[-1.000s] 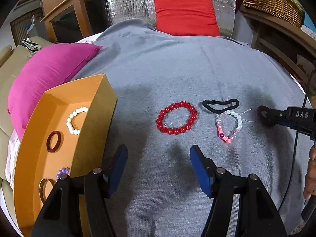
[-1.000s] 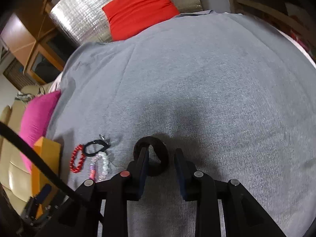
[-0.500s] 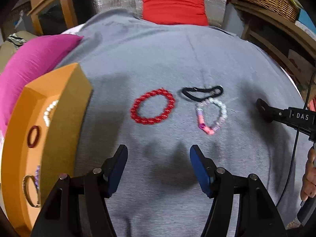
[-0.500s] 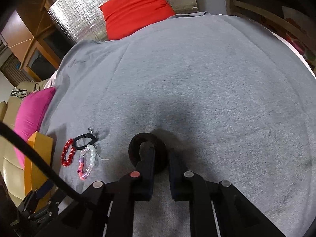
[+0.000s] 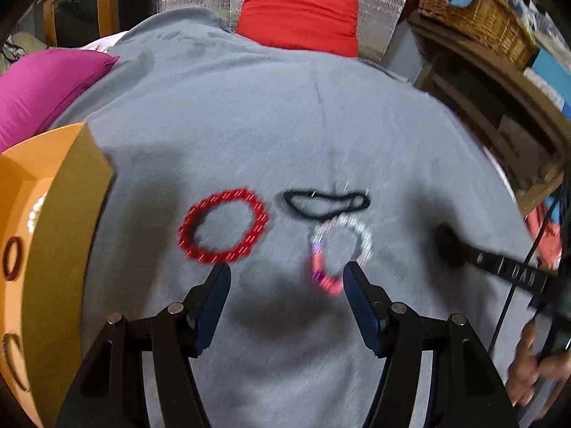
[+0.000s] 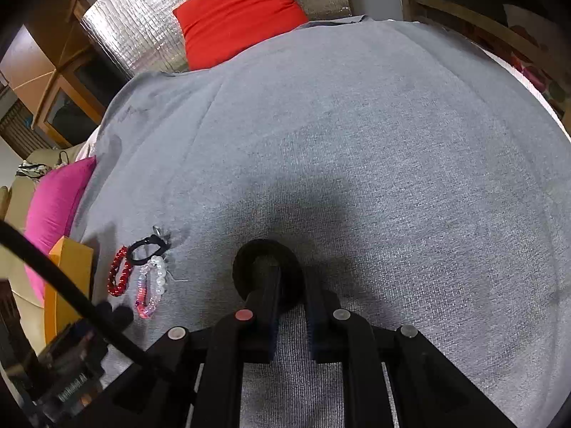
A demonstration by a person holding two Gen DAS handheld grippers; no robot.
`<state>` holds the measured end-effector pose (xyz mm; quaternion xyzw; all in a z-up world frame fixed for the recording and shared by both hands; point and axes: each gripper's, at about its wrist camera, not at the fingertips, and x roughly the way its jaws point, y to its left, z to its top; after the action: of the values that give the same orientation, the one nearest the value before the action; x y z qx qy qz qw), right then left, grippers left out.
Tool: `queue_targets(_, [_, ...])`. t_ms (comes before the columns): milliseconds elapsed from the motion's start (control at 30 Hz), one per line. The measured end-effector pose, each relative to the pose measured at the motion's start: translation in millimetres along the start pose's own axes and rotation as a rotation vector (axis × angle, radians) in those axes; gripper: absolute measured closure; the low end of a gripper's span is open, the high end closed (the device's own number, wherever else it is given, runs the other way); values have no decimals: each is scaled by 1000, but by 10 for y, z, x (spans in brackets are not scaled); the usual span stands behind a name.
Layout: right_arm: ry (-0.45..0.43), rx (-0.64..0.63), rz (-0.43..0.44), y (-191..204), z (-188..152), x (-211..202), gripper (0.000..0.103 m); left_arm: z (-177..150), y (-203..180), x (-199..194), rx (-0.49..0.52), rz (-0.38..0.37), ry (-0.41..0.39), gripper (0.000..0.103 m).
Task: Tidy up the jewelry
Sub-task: 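Grasp the black hair tie with the left gripper while the right gripper holds the black ring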
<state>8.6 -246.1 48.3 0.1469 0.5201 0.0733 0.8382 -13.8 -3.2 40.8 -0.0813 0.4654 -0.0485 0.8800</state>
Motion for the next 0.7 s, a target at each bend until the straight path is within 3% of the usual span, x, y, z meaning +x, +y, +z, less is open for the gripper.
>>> queue_targets(233, [0,-2,9,-29,-7,24,89,182,-36,129,-59,-39,-38,37])
queue_targets(367, [5,-9,18,-41,2,25,89,268,-241,167,-7,-33,-68,37])
queue_targets(467, [7,-13,29,-59,-2,16,88,325,-373,269,22,-31,-58,37])
queue_targets(700, [5,-30,33,-76,-21,11,88,440,-371,488,-39,6,-23,37])
